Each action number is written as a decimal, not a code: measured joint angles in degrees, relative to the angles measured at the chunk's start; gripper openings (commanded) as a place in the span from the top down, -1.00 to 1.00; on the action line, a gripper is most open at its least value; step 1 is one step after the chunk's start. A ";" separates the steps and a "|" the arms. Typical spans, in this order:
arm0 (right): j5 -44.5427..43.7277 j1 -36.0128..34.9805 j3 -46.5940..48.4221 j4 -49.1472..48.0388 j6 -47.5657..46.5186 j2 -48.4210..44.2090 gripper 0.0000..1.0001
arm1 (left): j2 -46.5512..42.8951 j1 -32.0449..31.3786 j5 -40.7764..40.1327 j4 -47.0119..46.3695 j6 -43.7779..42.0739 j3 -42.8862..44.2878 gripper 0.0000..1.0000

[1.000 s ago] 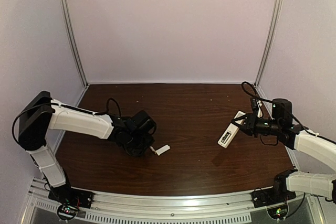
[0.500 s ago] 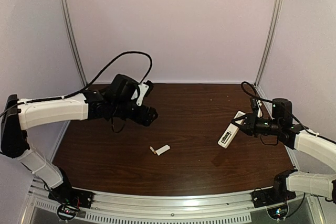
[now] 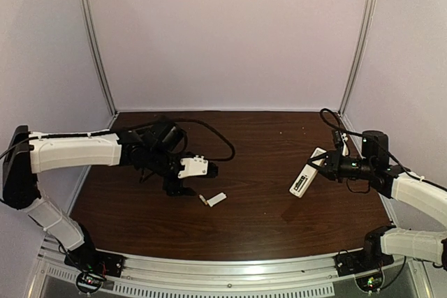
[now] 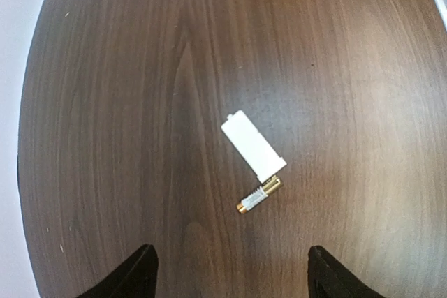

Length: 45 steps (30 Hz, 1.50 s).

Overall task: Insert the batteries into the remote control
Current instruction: Pick up the battery from the center of the board.

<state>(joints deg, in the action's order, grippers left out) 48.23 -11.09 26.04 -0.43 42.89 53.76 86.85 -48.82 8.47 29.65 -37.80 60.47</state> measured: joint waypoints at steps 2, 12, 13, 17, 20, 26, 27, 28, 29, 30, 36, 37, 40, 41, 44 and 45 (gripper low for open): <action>0.07 0.00 0.00 -0.33 0.09 0.15 1.00 | 3.28 0.11 1.42 1.46 -3.74 2.08 -0.35; 0.48 0.00 0.00 -0.46 0.33 0.15 1.00 | 16.26 0.31 4.15 4.83 -12.33 6.97 -0.08; 0.52 0.00 0.00 -0.46 0.33 0.15 1.00 | 16.83 0.35 4.13 4.87 -12.76 7.02 -0.05; 0.68 0.00 0.00 -0.48 0.33 0.15 1.00 | 19.19 0.74 3.93 5.03 -14.27 7.78 -0.02; 0.72 0.00 0.00 -0.52 0.33 0.15 1.00 | 20.59 1.11 3.98 5.03 -14.93 8.74 0.02; 0.76 0.00 0.00 -0.52 0.31 0.31 1.00 | 21.51 1.16 3.93 4.74 -15.85 9.84 0.11; 0.76 0.00 0.00 -0.52 0.31 0.31 1.00 | 21.64 1.18 3.91 4.68 -15.96 9.77 0.14; 0.76 0.00 0.00 -0.52 0.28 0.33 1.00 | 21.81 1.25 3.87 4.52 -16.13 9.66 0.17; 0.76 0.00 0.00 -0.52 0.28 0.37 1.00 | 21.97 1.36 3.80 4.39 -16.22 9.53 0.20; 0.79 0.00 0.00 -0.52 0.24 0.44 1.00 | 22.21 1.44 3.74 4.33 -16.35 9.38 0.24; 0.76 0.00 0.00 -0.46 -0.11 0.59 1.00 | 22.97 1.86 3.85 4.26 -16.22 8.81 0.59; 0.79 0.00 0.00 -0.46 -0.13 0.63 1.00 | 22.95 1.86 4.00 4.24 -16.00 8.68 0.64; 0.79 0.00 0.00 -0.50 -0.13 0.85 1.00 | 22.58 1.66 4.24 3.80 -15.26 7.93 0.72; 0.81 0.00 0.00 -0.50 -0.13 1.01 1.00 | 22.36 1.46 4.22 3.56 -14.75 7.61 0.77; 0.83 0.00 0.00 -0.55 -0.13 1.27 1.00 | 21.77 0.74 3.54 3.37 -12.92 6.91 0.91; 0.83 0.00 0.00 -0.52 -0.13 1.33 1.00 | 21.49 0.35 3.28 3.41 -12.20 6.67 0.94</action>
<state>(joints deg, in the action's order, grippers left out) 49.06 -11.09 26.04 -0.95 42.76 55.09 108.33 -48.47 11.75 33.06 -50.00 67.13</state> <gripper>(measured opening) 0.209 0.096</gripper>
